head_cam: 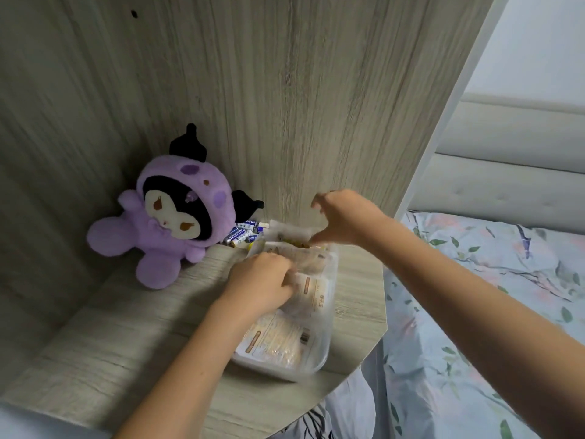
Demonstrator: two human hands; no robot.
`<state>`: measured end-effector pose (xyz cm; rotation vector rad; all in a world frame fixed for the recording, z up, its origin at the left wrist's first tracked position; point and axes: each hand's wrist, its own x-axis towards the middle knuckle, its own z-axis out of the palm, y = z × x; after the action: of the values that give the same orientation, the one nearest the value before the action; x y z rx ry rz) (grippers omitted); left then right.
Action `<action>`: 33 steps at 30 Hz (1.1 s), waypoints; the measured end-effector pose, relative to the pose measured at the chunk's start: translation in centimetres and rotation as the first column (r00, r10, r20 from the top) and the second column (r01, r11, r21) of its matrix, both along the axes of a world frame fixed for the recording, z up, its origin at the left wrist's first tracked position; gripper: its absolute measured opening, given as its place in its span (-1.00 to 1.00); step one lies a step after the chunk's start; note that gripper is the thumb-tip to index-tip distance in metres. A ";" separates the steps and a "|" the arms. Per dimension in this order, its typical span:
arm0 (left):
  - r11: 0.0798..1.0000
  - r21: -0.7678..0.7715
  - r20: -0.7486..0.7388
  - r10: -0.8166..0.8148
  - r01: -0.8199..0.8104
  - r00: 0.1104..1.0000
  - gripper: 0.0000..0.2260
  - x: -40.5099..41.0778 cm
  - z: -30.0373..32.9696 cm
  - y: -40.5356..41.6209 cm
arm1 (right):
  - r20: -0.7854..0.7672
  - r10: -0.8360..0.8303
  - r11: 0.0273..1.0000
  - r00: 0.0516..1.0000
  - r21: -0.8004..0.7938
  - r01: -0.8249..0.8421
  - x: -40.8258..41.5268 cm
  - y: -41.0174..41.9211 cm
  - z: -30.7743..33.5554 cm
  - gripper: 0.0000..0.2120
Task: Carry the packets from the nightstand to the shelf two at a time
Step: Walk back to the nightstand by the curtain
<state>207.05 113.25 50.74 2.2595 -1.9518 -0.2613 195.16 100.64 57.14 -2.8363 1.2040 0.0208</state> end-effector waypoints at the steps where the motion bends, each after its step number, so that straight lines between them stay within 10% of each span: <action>1: 1.000 -0.017 -0.008 -0.005 0.004 1.000 -0.76 -0.1 0.2 0.1 | 0.042 -0.031 0.998 0.999 0.051 0.029 -1.3 -0.3 0.2 -0.42; 16: 0.966 -0.152 0.151 -0.186 0.209 0.971 -0.76 -1.2 -0.1 -3.1 | 0.133 -0.577 0.808 0.806 0.232 0.541 -19.0 12.1 -4.9 -0.75; 26: 0.951 -0.282 0.191 -0.071 0.124 0.979 -0.86 0.7 2.0 -4.4 | 0.149 -0.593 0.795 0.792 0.266 0.545 -18.3 16.3 -5.6 -0.75; 33: 0.989 -0.036 0.145 -0.138 0.144 0.980 -0.94 0.8 2.3 -6.2 | 0.164 -0.530 0.835 0.832 0.273 0.478 -16.9 15.1 -5.3 -0.76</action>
<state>207.81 107.01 53.03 2.1691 -2.1690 -0.0707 178.28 115.71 51.88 -2.1740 1.7276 -0.1862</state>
